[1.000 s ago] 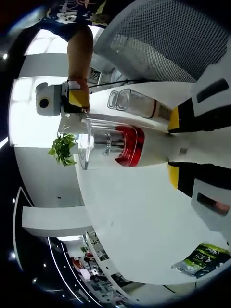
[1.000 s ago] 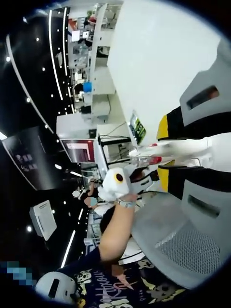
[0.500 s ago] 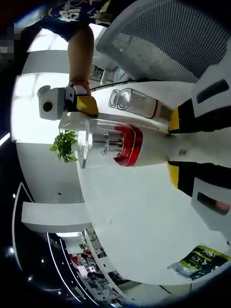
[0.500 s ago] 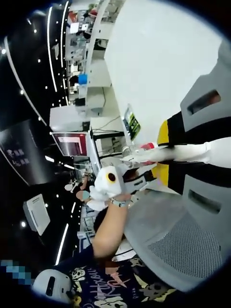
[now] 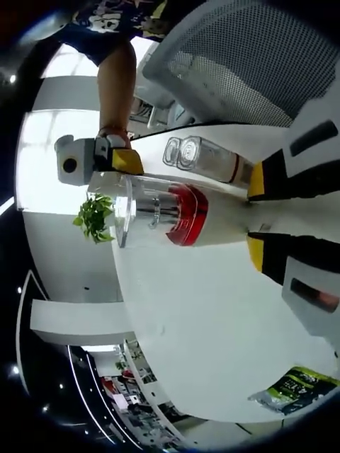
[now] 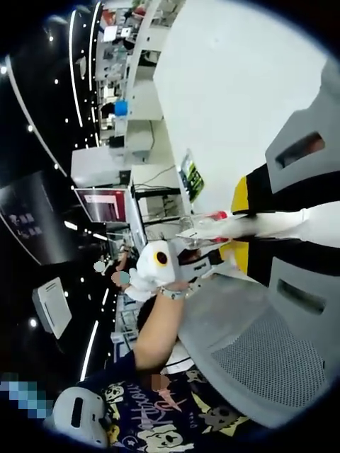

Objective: Arrange the skincare products in the storage area until every visible bottle or jar stands upright without overlapping.

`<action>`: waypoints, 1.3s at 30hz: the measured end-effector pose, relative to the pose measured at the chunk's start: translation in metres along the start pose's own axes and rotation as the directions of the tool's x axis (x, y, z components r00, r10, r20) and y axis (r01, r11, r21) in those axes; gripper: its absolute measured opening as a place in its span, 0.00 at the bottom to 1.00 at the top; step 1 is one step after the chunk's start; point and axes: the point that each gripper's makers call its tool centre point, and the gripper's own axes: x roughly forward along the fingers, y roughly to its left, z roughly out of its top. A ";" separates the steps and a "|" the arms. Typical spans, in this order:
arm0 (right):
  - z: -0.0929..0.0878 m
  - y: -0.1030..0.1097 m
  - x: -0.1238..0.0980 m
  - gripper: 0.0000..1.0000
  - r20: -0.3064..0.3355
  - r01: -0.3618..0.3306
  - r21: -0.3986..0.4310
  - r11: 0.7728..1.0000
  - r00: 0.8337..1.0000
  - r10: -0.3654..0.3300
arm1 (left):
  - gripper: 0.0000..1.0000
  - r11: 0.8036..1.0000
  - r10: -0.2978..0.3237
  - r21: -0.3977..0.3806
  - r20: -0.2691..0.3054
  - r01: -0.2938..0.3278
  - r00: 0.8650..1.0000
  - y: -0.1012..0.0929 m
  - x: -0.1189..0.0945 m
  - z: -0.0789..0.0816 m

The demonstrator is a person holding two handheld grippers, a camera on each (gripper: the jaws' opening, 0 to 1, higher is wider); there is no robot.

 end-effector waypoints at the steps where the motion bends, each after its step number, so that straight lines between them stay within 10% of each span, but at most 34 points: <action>1: 0.000 0.000 0.000 0.11 0.002 0.000 0.005 1.000 1.000 0.000 | 0.17 1.000 -0.006 -0.003 0.000 0.006 1.000 -0.001 0.000 0.000; 20: 0.000 -0.001 0.000 0.11 0.016 -0.042 0.013 0.999 0.999 0.042 | 0.13 0.999 -0.039 0.010 -0.022 0.039 0.999 -0.010 0.001 -0.004; 31: 0.009 -0.009 -0.013 0.21 0.085 0.079 0.076 0.994 0.993 -0.086 | 0.16 0.998 -0.031 0.042 -0.120 0.036 0.992 -0.012 -0.011 -0.014; 39: 0.012 -0.005 -0.061 0.23 0.204 0.297 0.133 0.945 0.925 -0.320 | 0.17 0.999 -0.008 0.031 -0.114 0.011 0.993 -0.027 -0.031 0.005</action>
